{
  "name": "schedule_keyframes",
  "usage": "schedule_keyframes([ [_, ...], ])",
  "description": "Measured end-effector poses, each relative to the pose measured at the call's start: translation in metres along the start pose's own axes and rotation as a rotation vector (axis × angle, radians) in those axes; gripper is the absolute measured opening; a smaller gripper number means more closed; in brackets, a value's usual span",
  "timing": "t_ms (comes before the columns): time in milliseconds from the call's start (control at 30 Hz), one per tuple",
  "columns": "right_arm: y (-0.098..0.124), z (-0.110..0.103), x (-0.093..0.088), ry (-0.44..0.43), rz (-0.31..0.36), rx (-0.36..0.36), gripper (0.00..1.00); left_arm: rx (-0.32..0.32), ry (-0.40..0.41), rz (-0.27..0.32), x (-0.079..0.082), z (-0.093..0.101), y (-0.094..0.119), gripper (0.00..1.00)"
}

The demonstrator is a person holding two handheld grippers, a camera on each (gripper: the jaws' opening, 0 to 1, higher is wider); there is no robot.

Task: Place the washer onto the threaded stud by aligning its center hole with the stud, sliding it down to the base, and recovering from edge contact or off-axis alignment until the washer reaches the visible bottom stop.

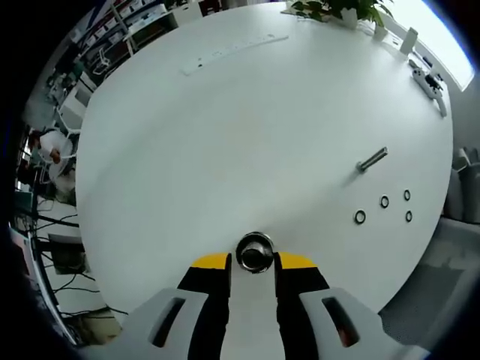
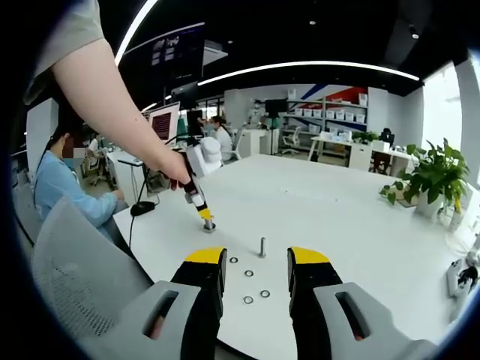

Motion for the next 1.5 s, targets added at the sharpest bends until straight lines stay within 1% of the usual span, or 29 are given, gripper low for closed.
schedule_keyframes([
  [300,0.000,0.000,0.000,0.001,0.000,-0.001,0.35,0.002,0.009,0.008,-0.002,-0.001,0.001,0.20],
  [500,0.000,0.000,0.000,0.003,0.001,-0.001,0.35,-0.004,0.016,0.039,0.001,0.000,0.005,0.21],
  [567,0.000,0.000,0.000,0.002,0.001,0.002,0.35,0.004,0.023,0.049,0.001,-0.002,0.008,0.21],
  [667,-0.001,-0.002,0.000,0.008,-0.001,0.006,0.35,-0.001,0.037,0.062,0.001,-0.002,0.010,0.21],
  [700,-0.001,-0.002,0.000,0.009,-0.001,0.006,0.35,0.003,0.034,0.069,0.001,-0.003,0.011,0.21],
  [800,-0.001,-0.002,0.000,0.009,-0.003,0.010,0.35,-0.013,0.044,0.088,0.000,0.001,0.017,0.22],
  [867,-0.001,-0.003,0.000,0.012,-0.003,0.014,0.35,-0.008,0.052,0.113,0.000,0.001,0.022,0.22],
  [967,-0.002,-0.005,0.000,0.017,-0.007,0.019,0.35,-0.006,0.058,0.137,-0.003,0.001,0.027,0.22],
  [1067,-0.002,-0.005,-0.001,0.014,-0.010,0.023,0.35,0.009,0.029,0.140,-0.008,0.000,0.029,0.22],
  [1133,-0.003,-0.005,-0.001,0.018,-0.013,0.023,0.35,0.010,0.027,0.147,-0.011,-0.002,0.032,0.22],
  [1233,-0.003,-0.007,-0.002,0.028,-0.017,0.025,0.35,-0.015,0.083,0.183,-0.013,-0.006,0.039,0.22],
  [1433,-0.003,-0.007,-0.003,0.031,-0.026,0.022,0.35,-0.014,0.110,0.206,-0.021,-0.012,0.046,0.23],
  [1500,-0.003,-0.006,-0.003,0.033,-0.027,0.020,0.35,-0.037,0.137,0.243,-0.020,-0.010,0.050,0.23],
])
Point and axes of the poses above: the point that each gripper's makers call its tool centre point, and the gripper's own axes: y roughly backward along the fingers, z roughly to its right, x roughly out of its top, the point moved 2 cm from there along y, roughly backward along the fingers, and after that the axes turned 14 degrees about -z, right-handed, at the moved point
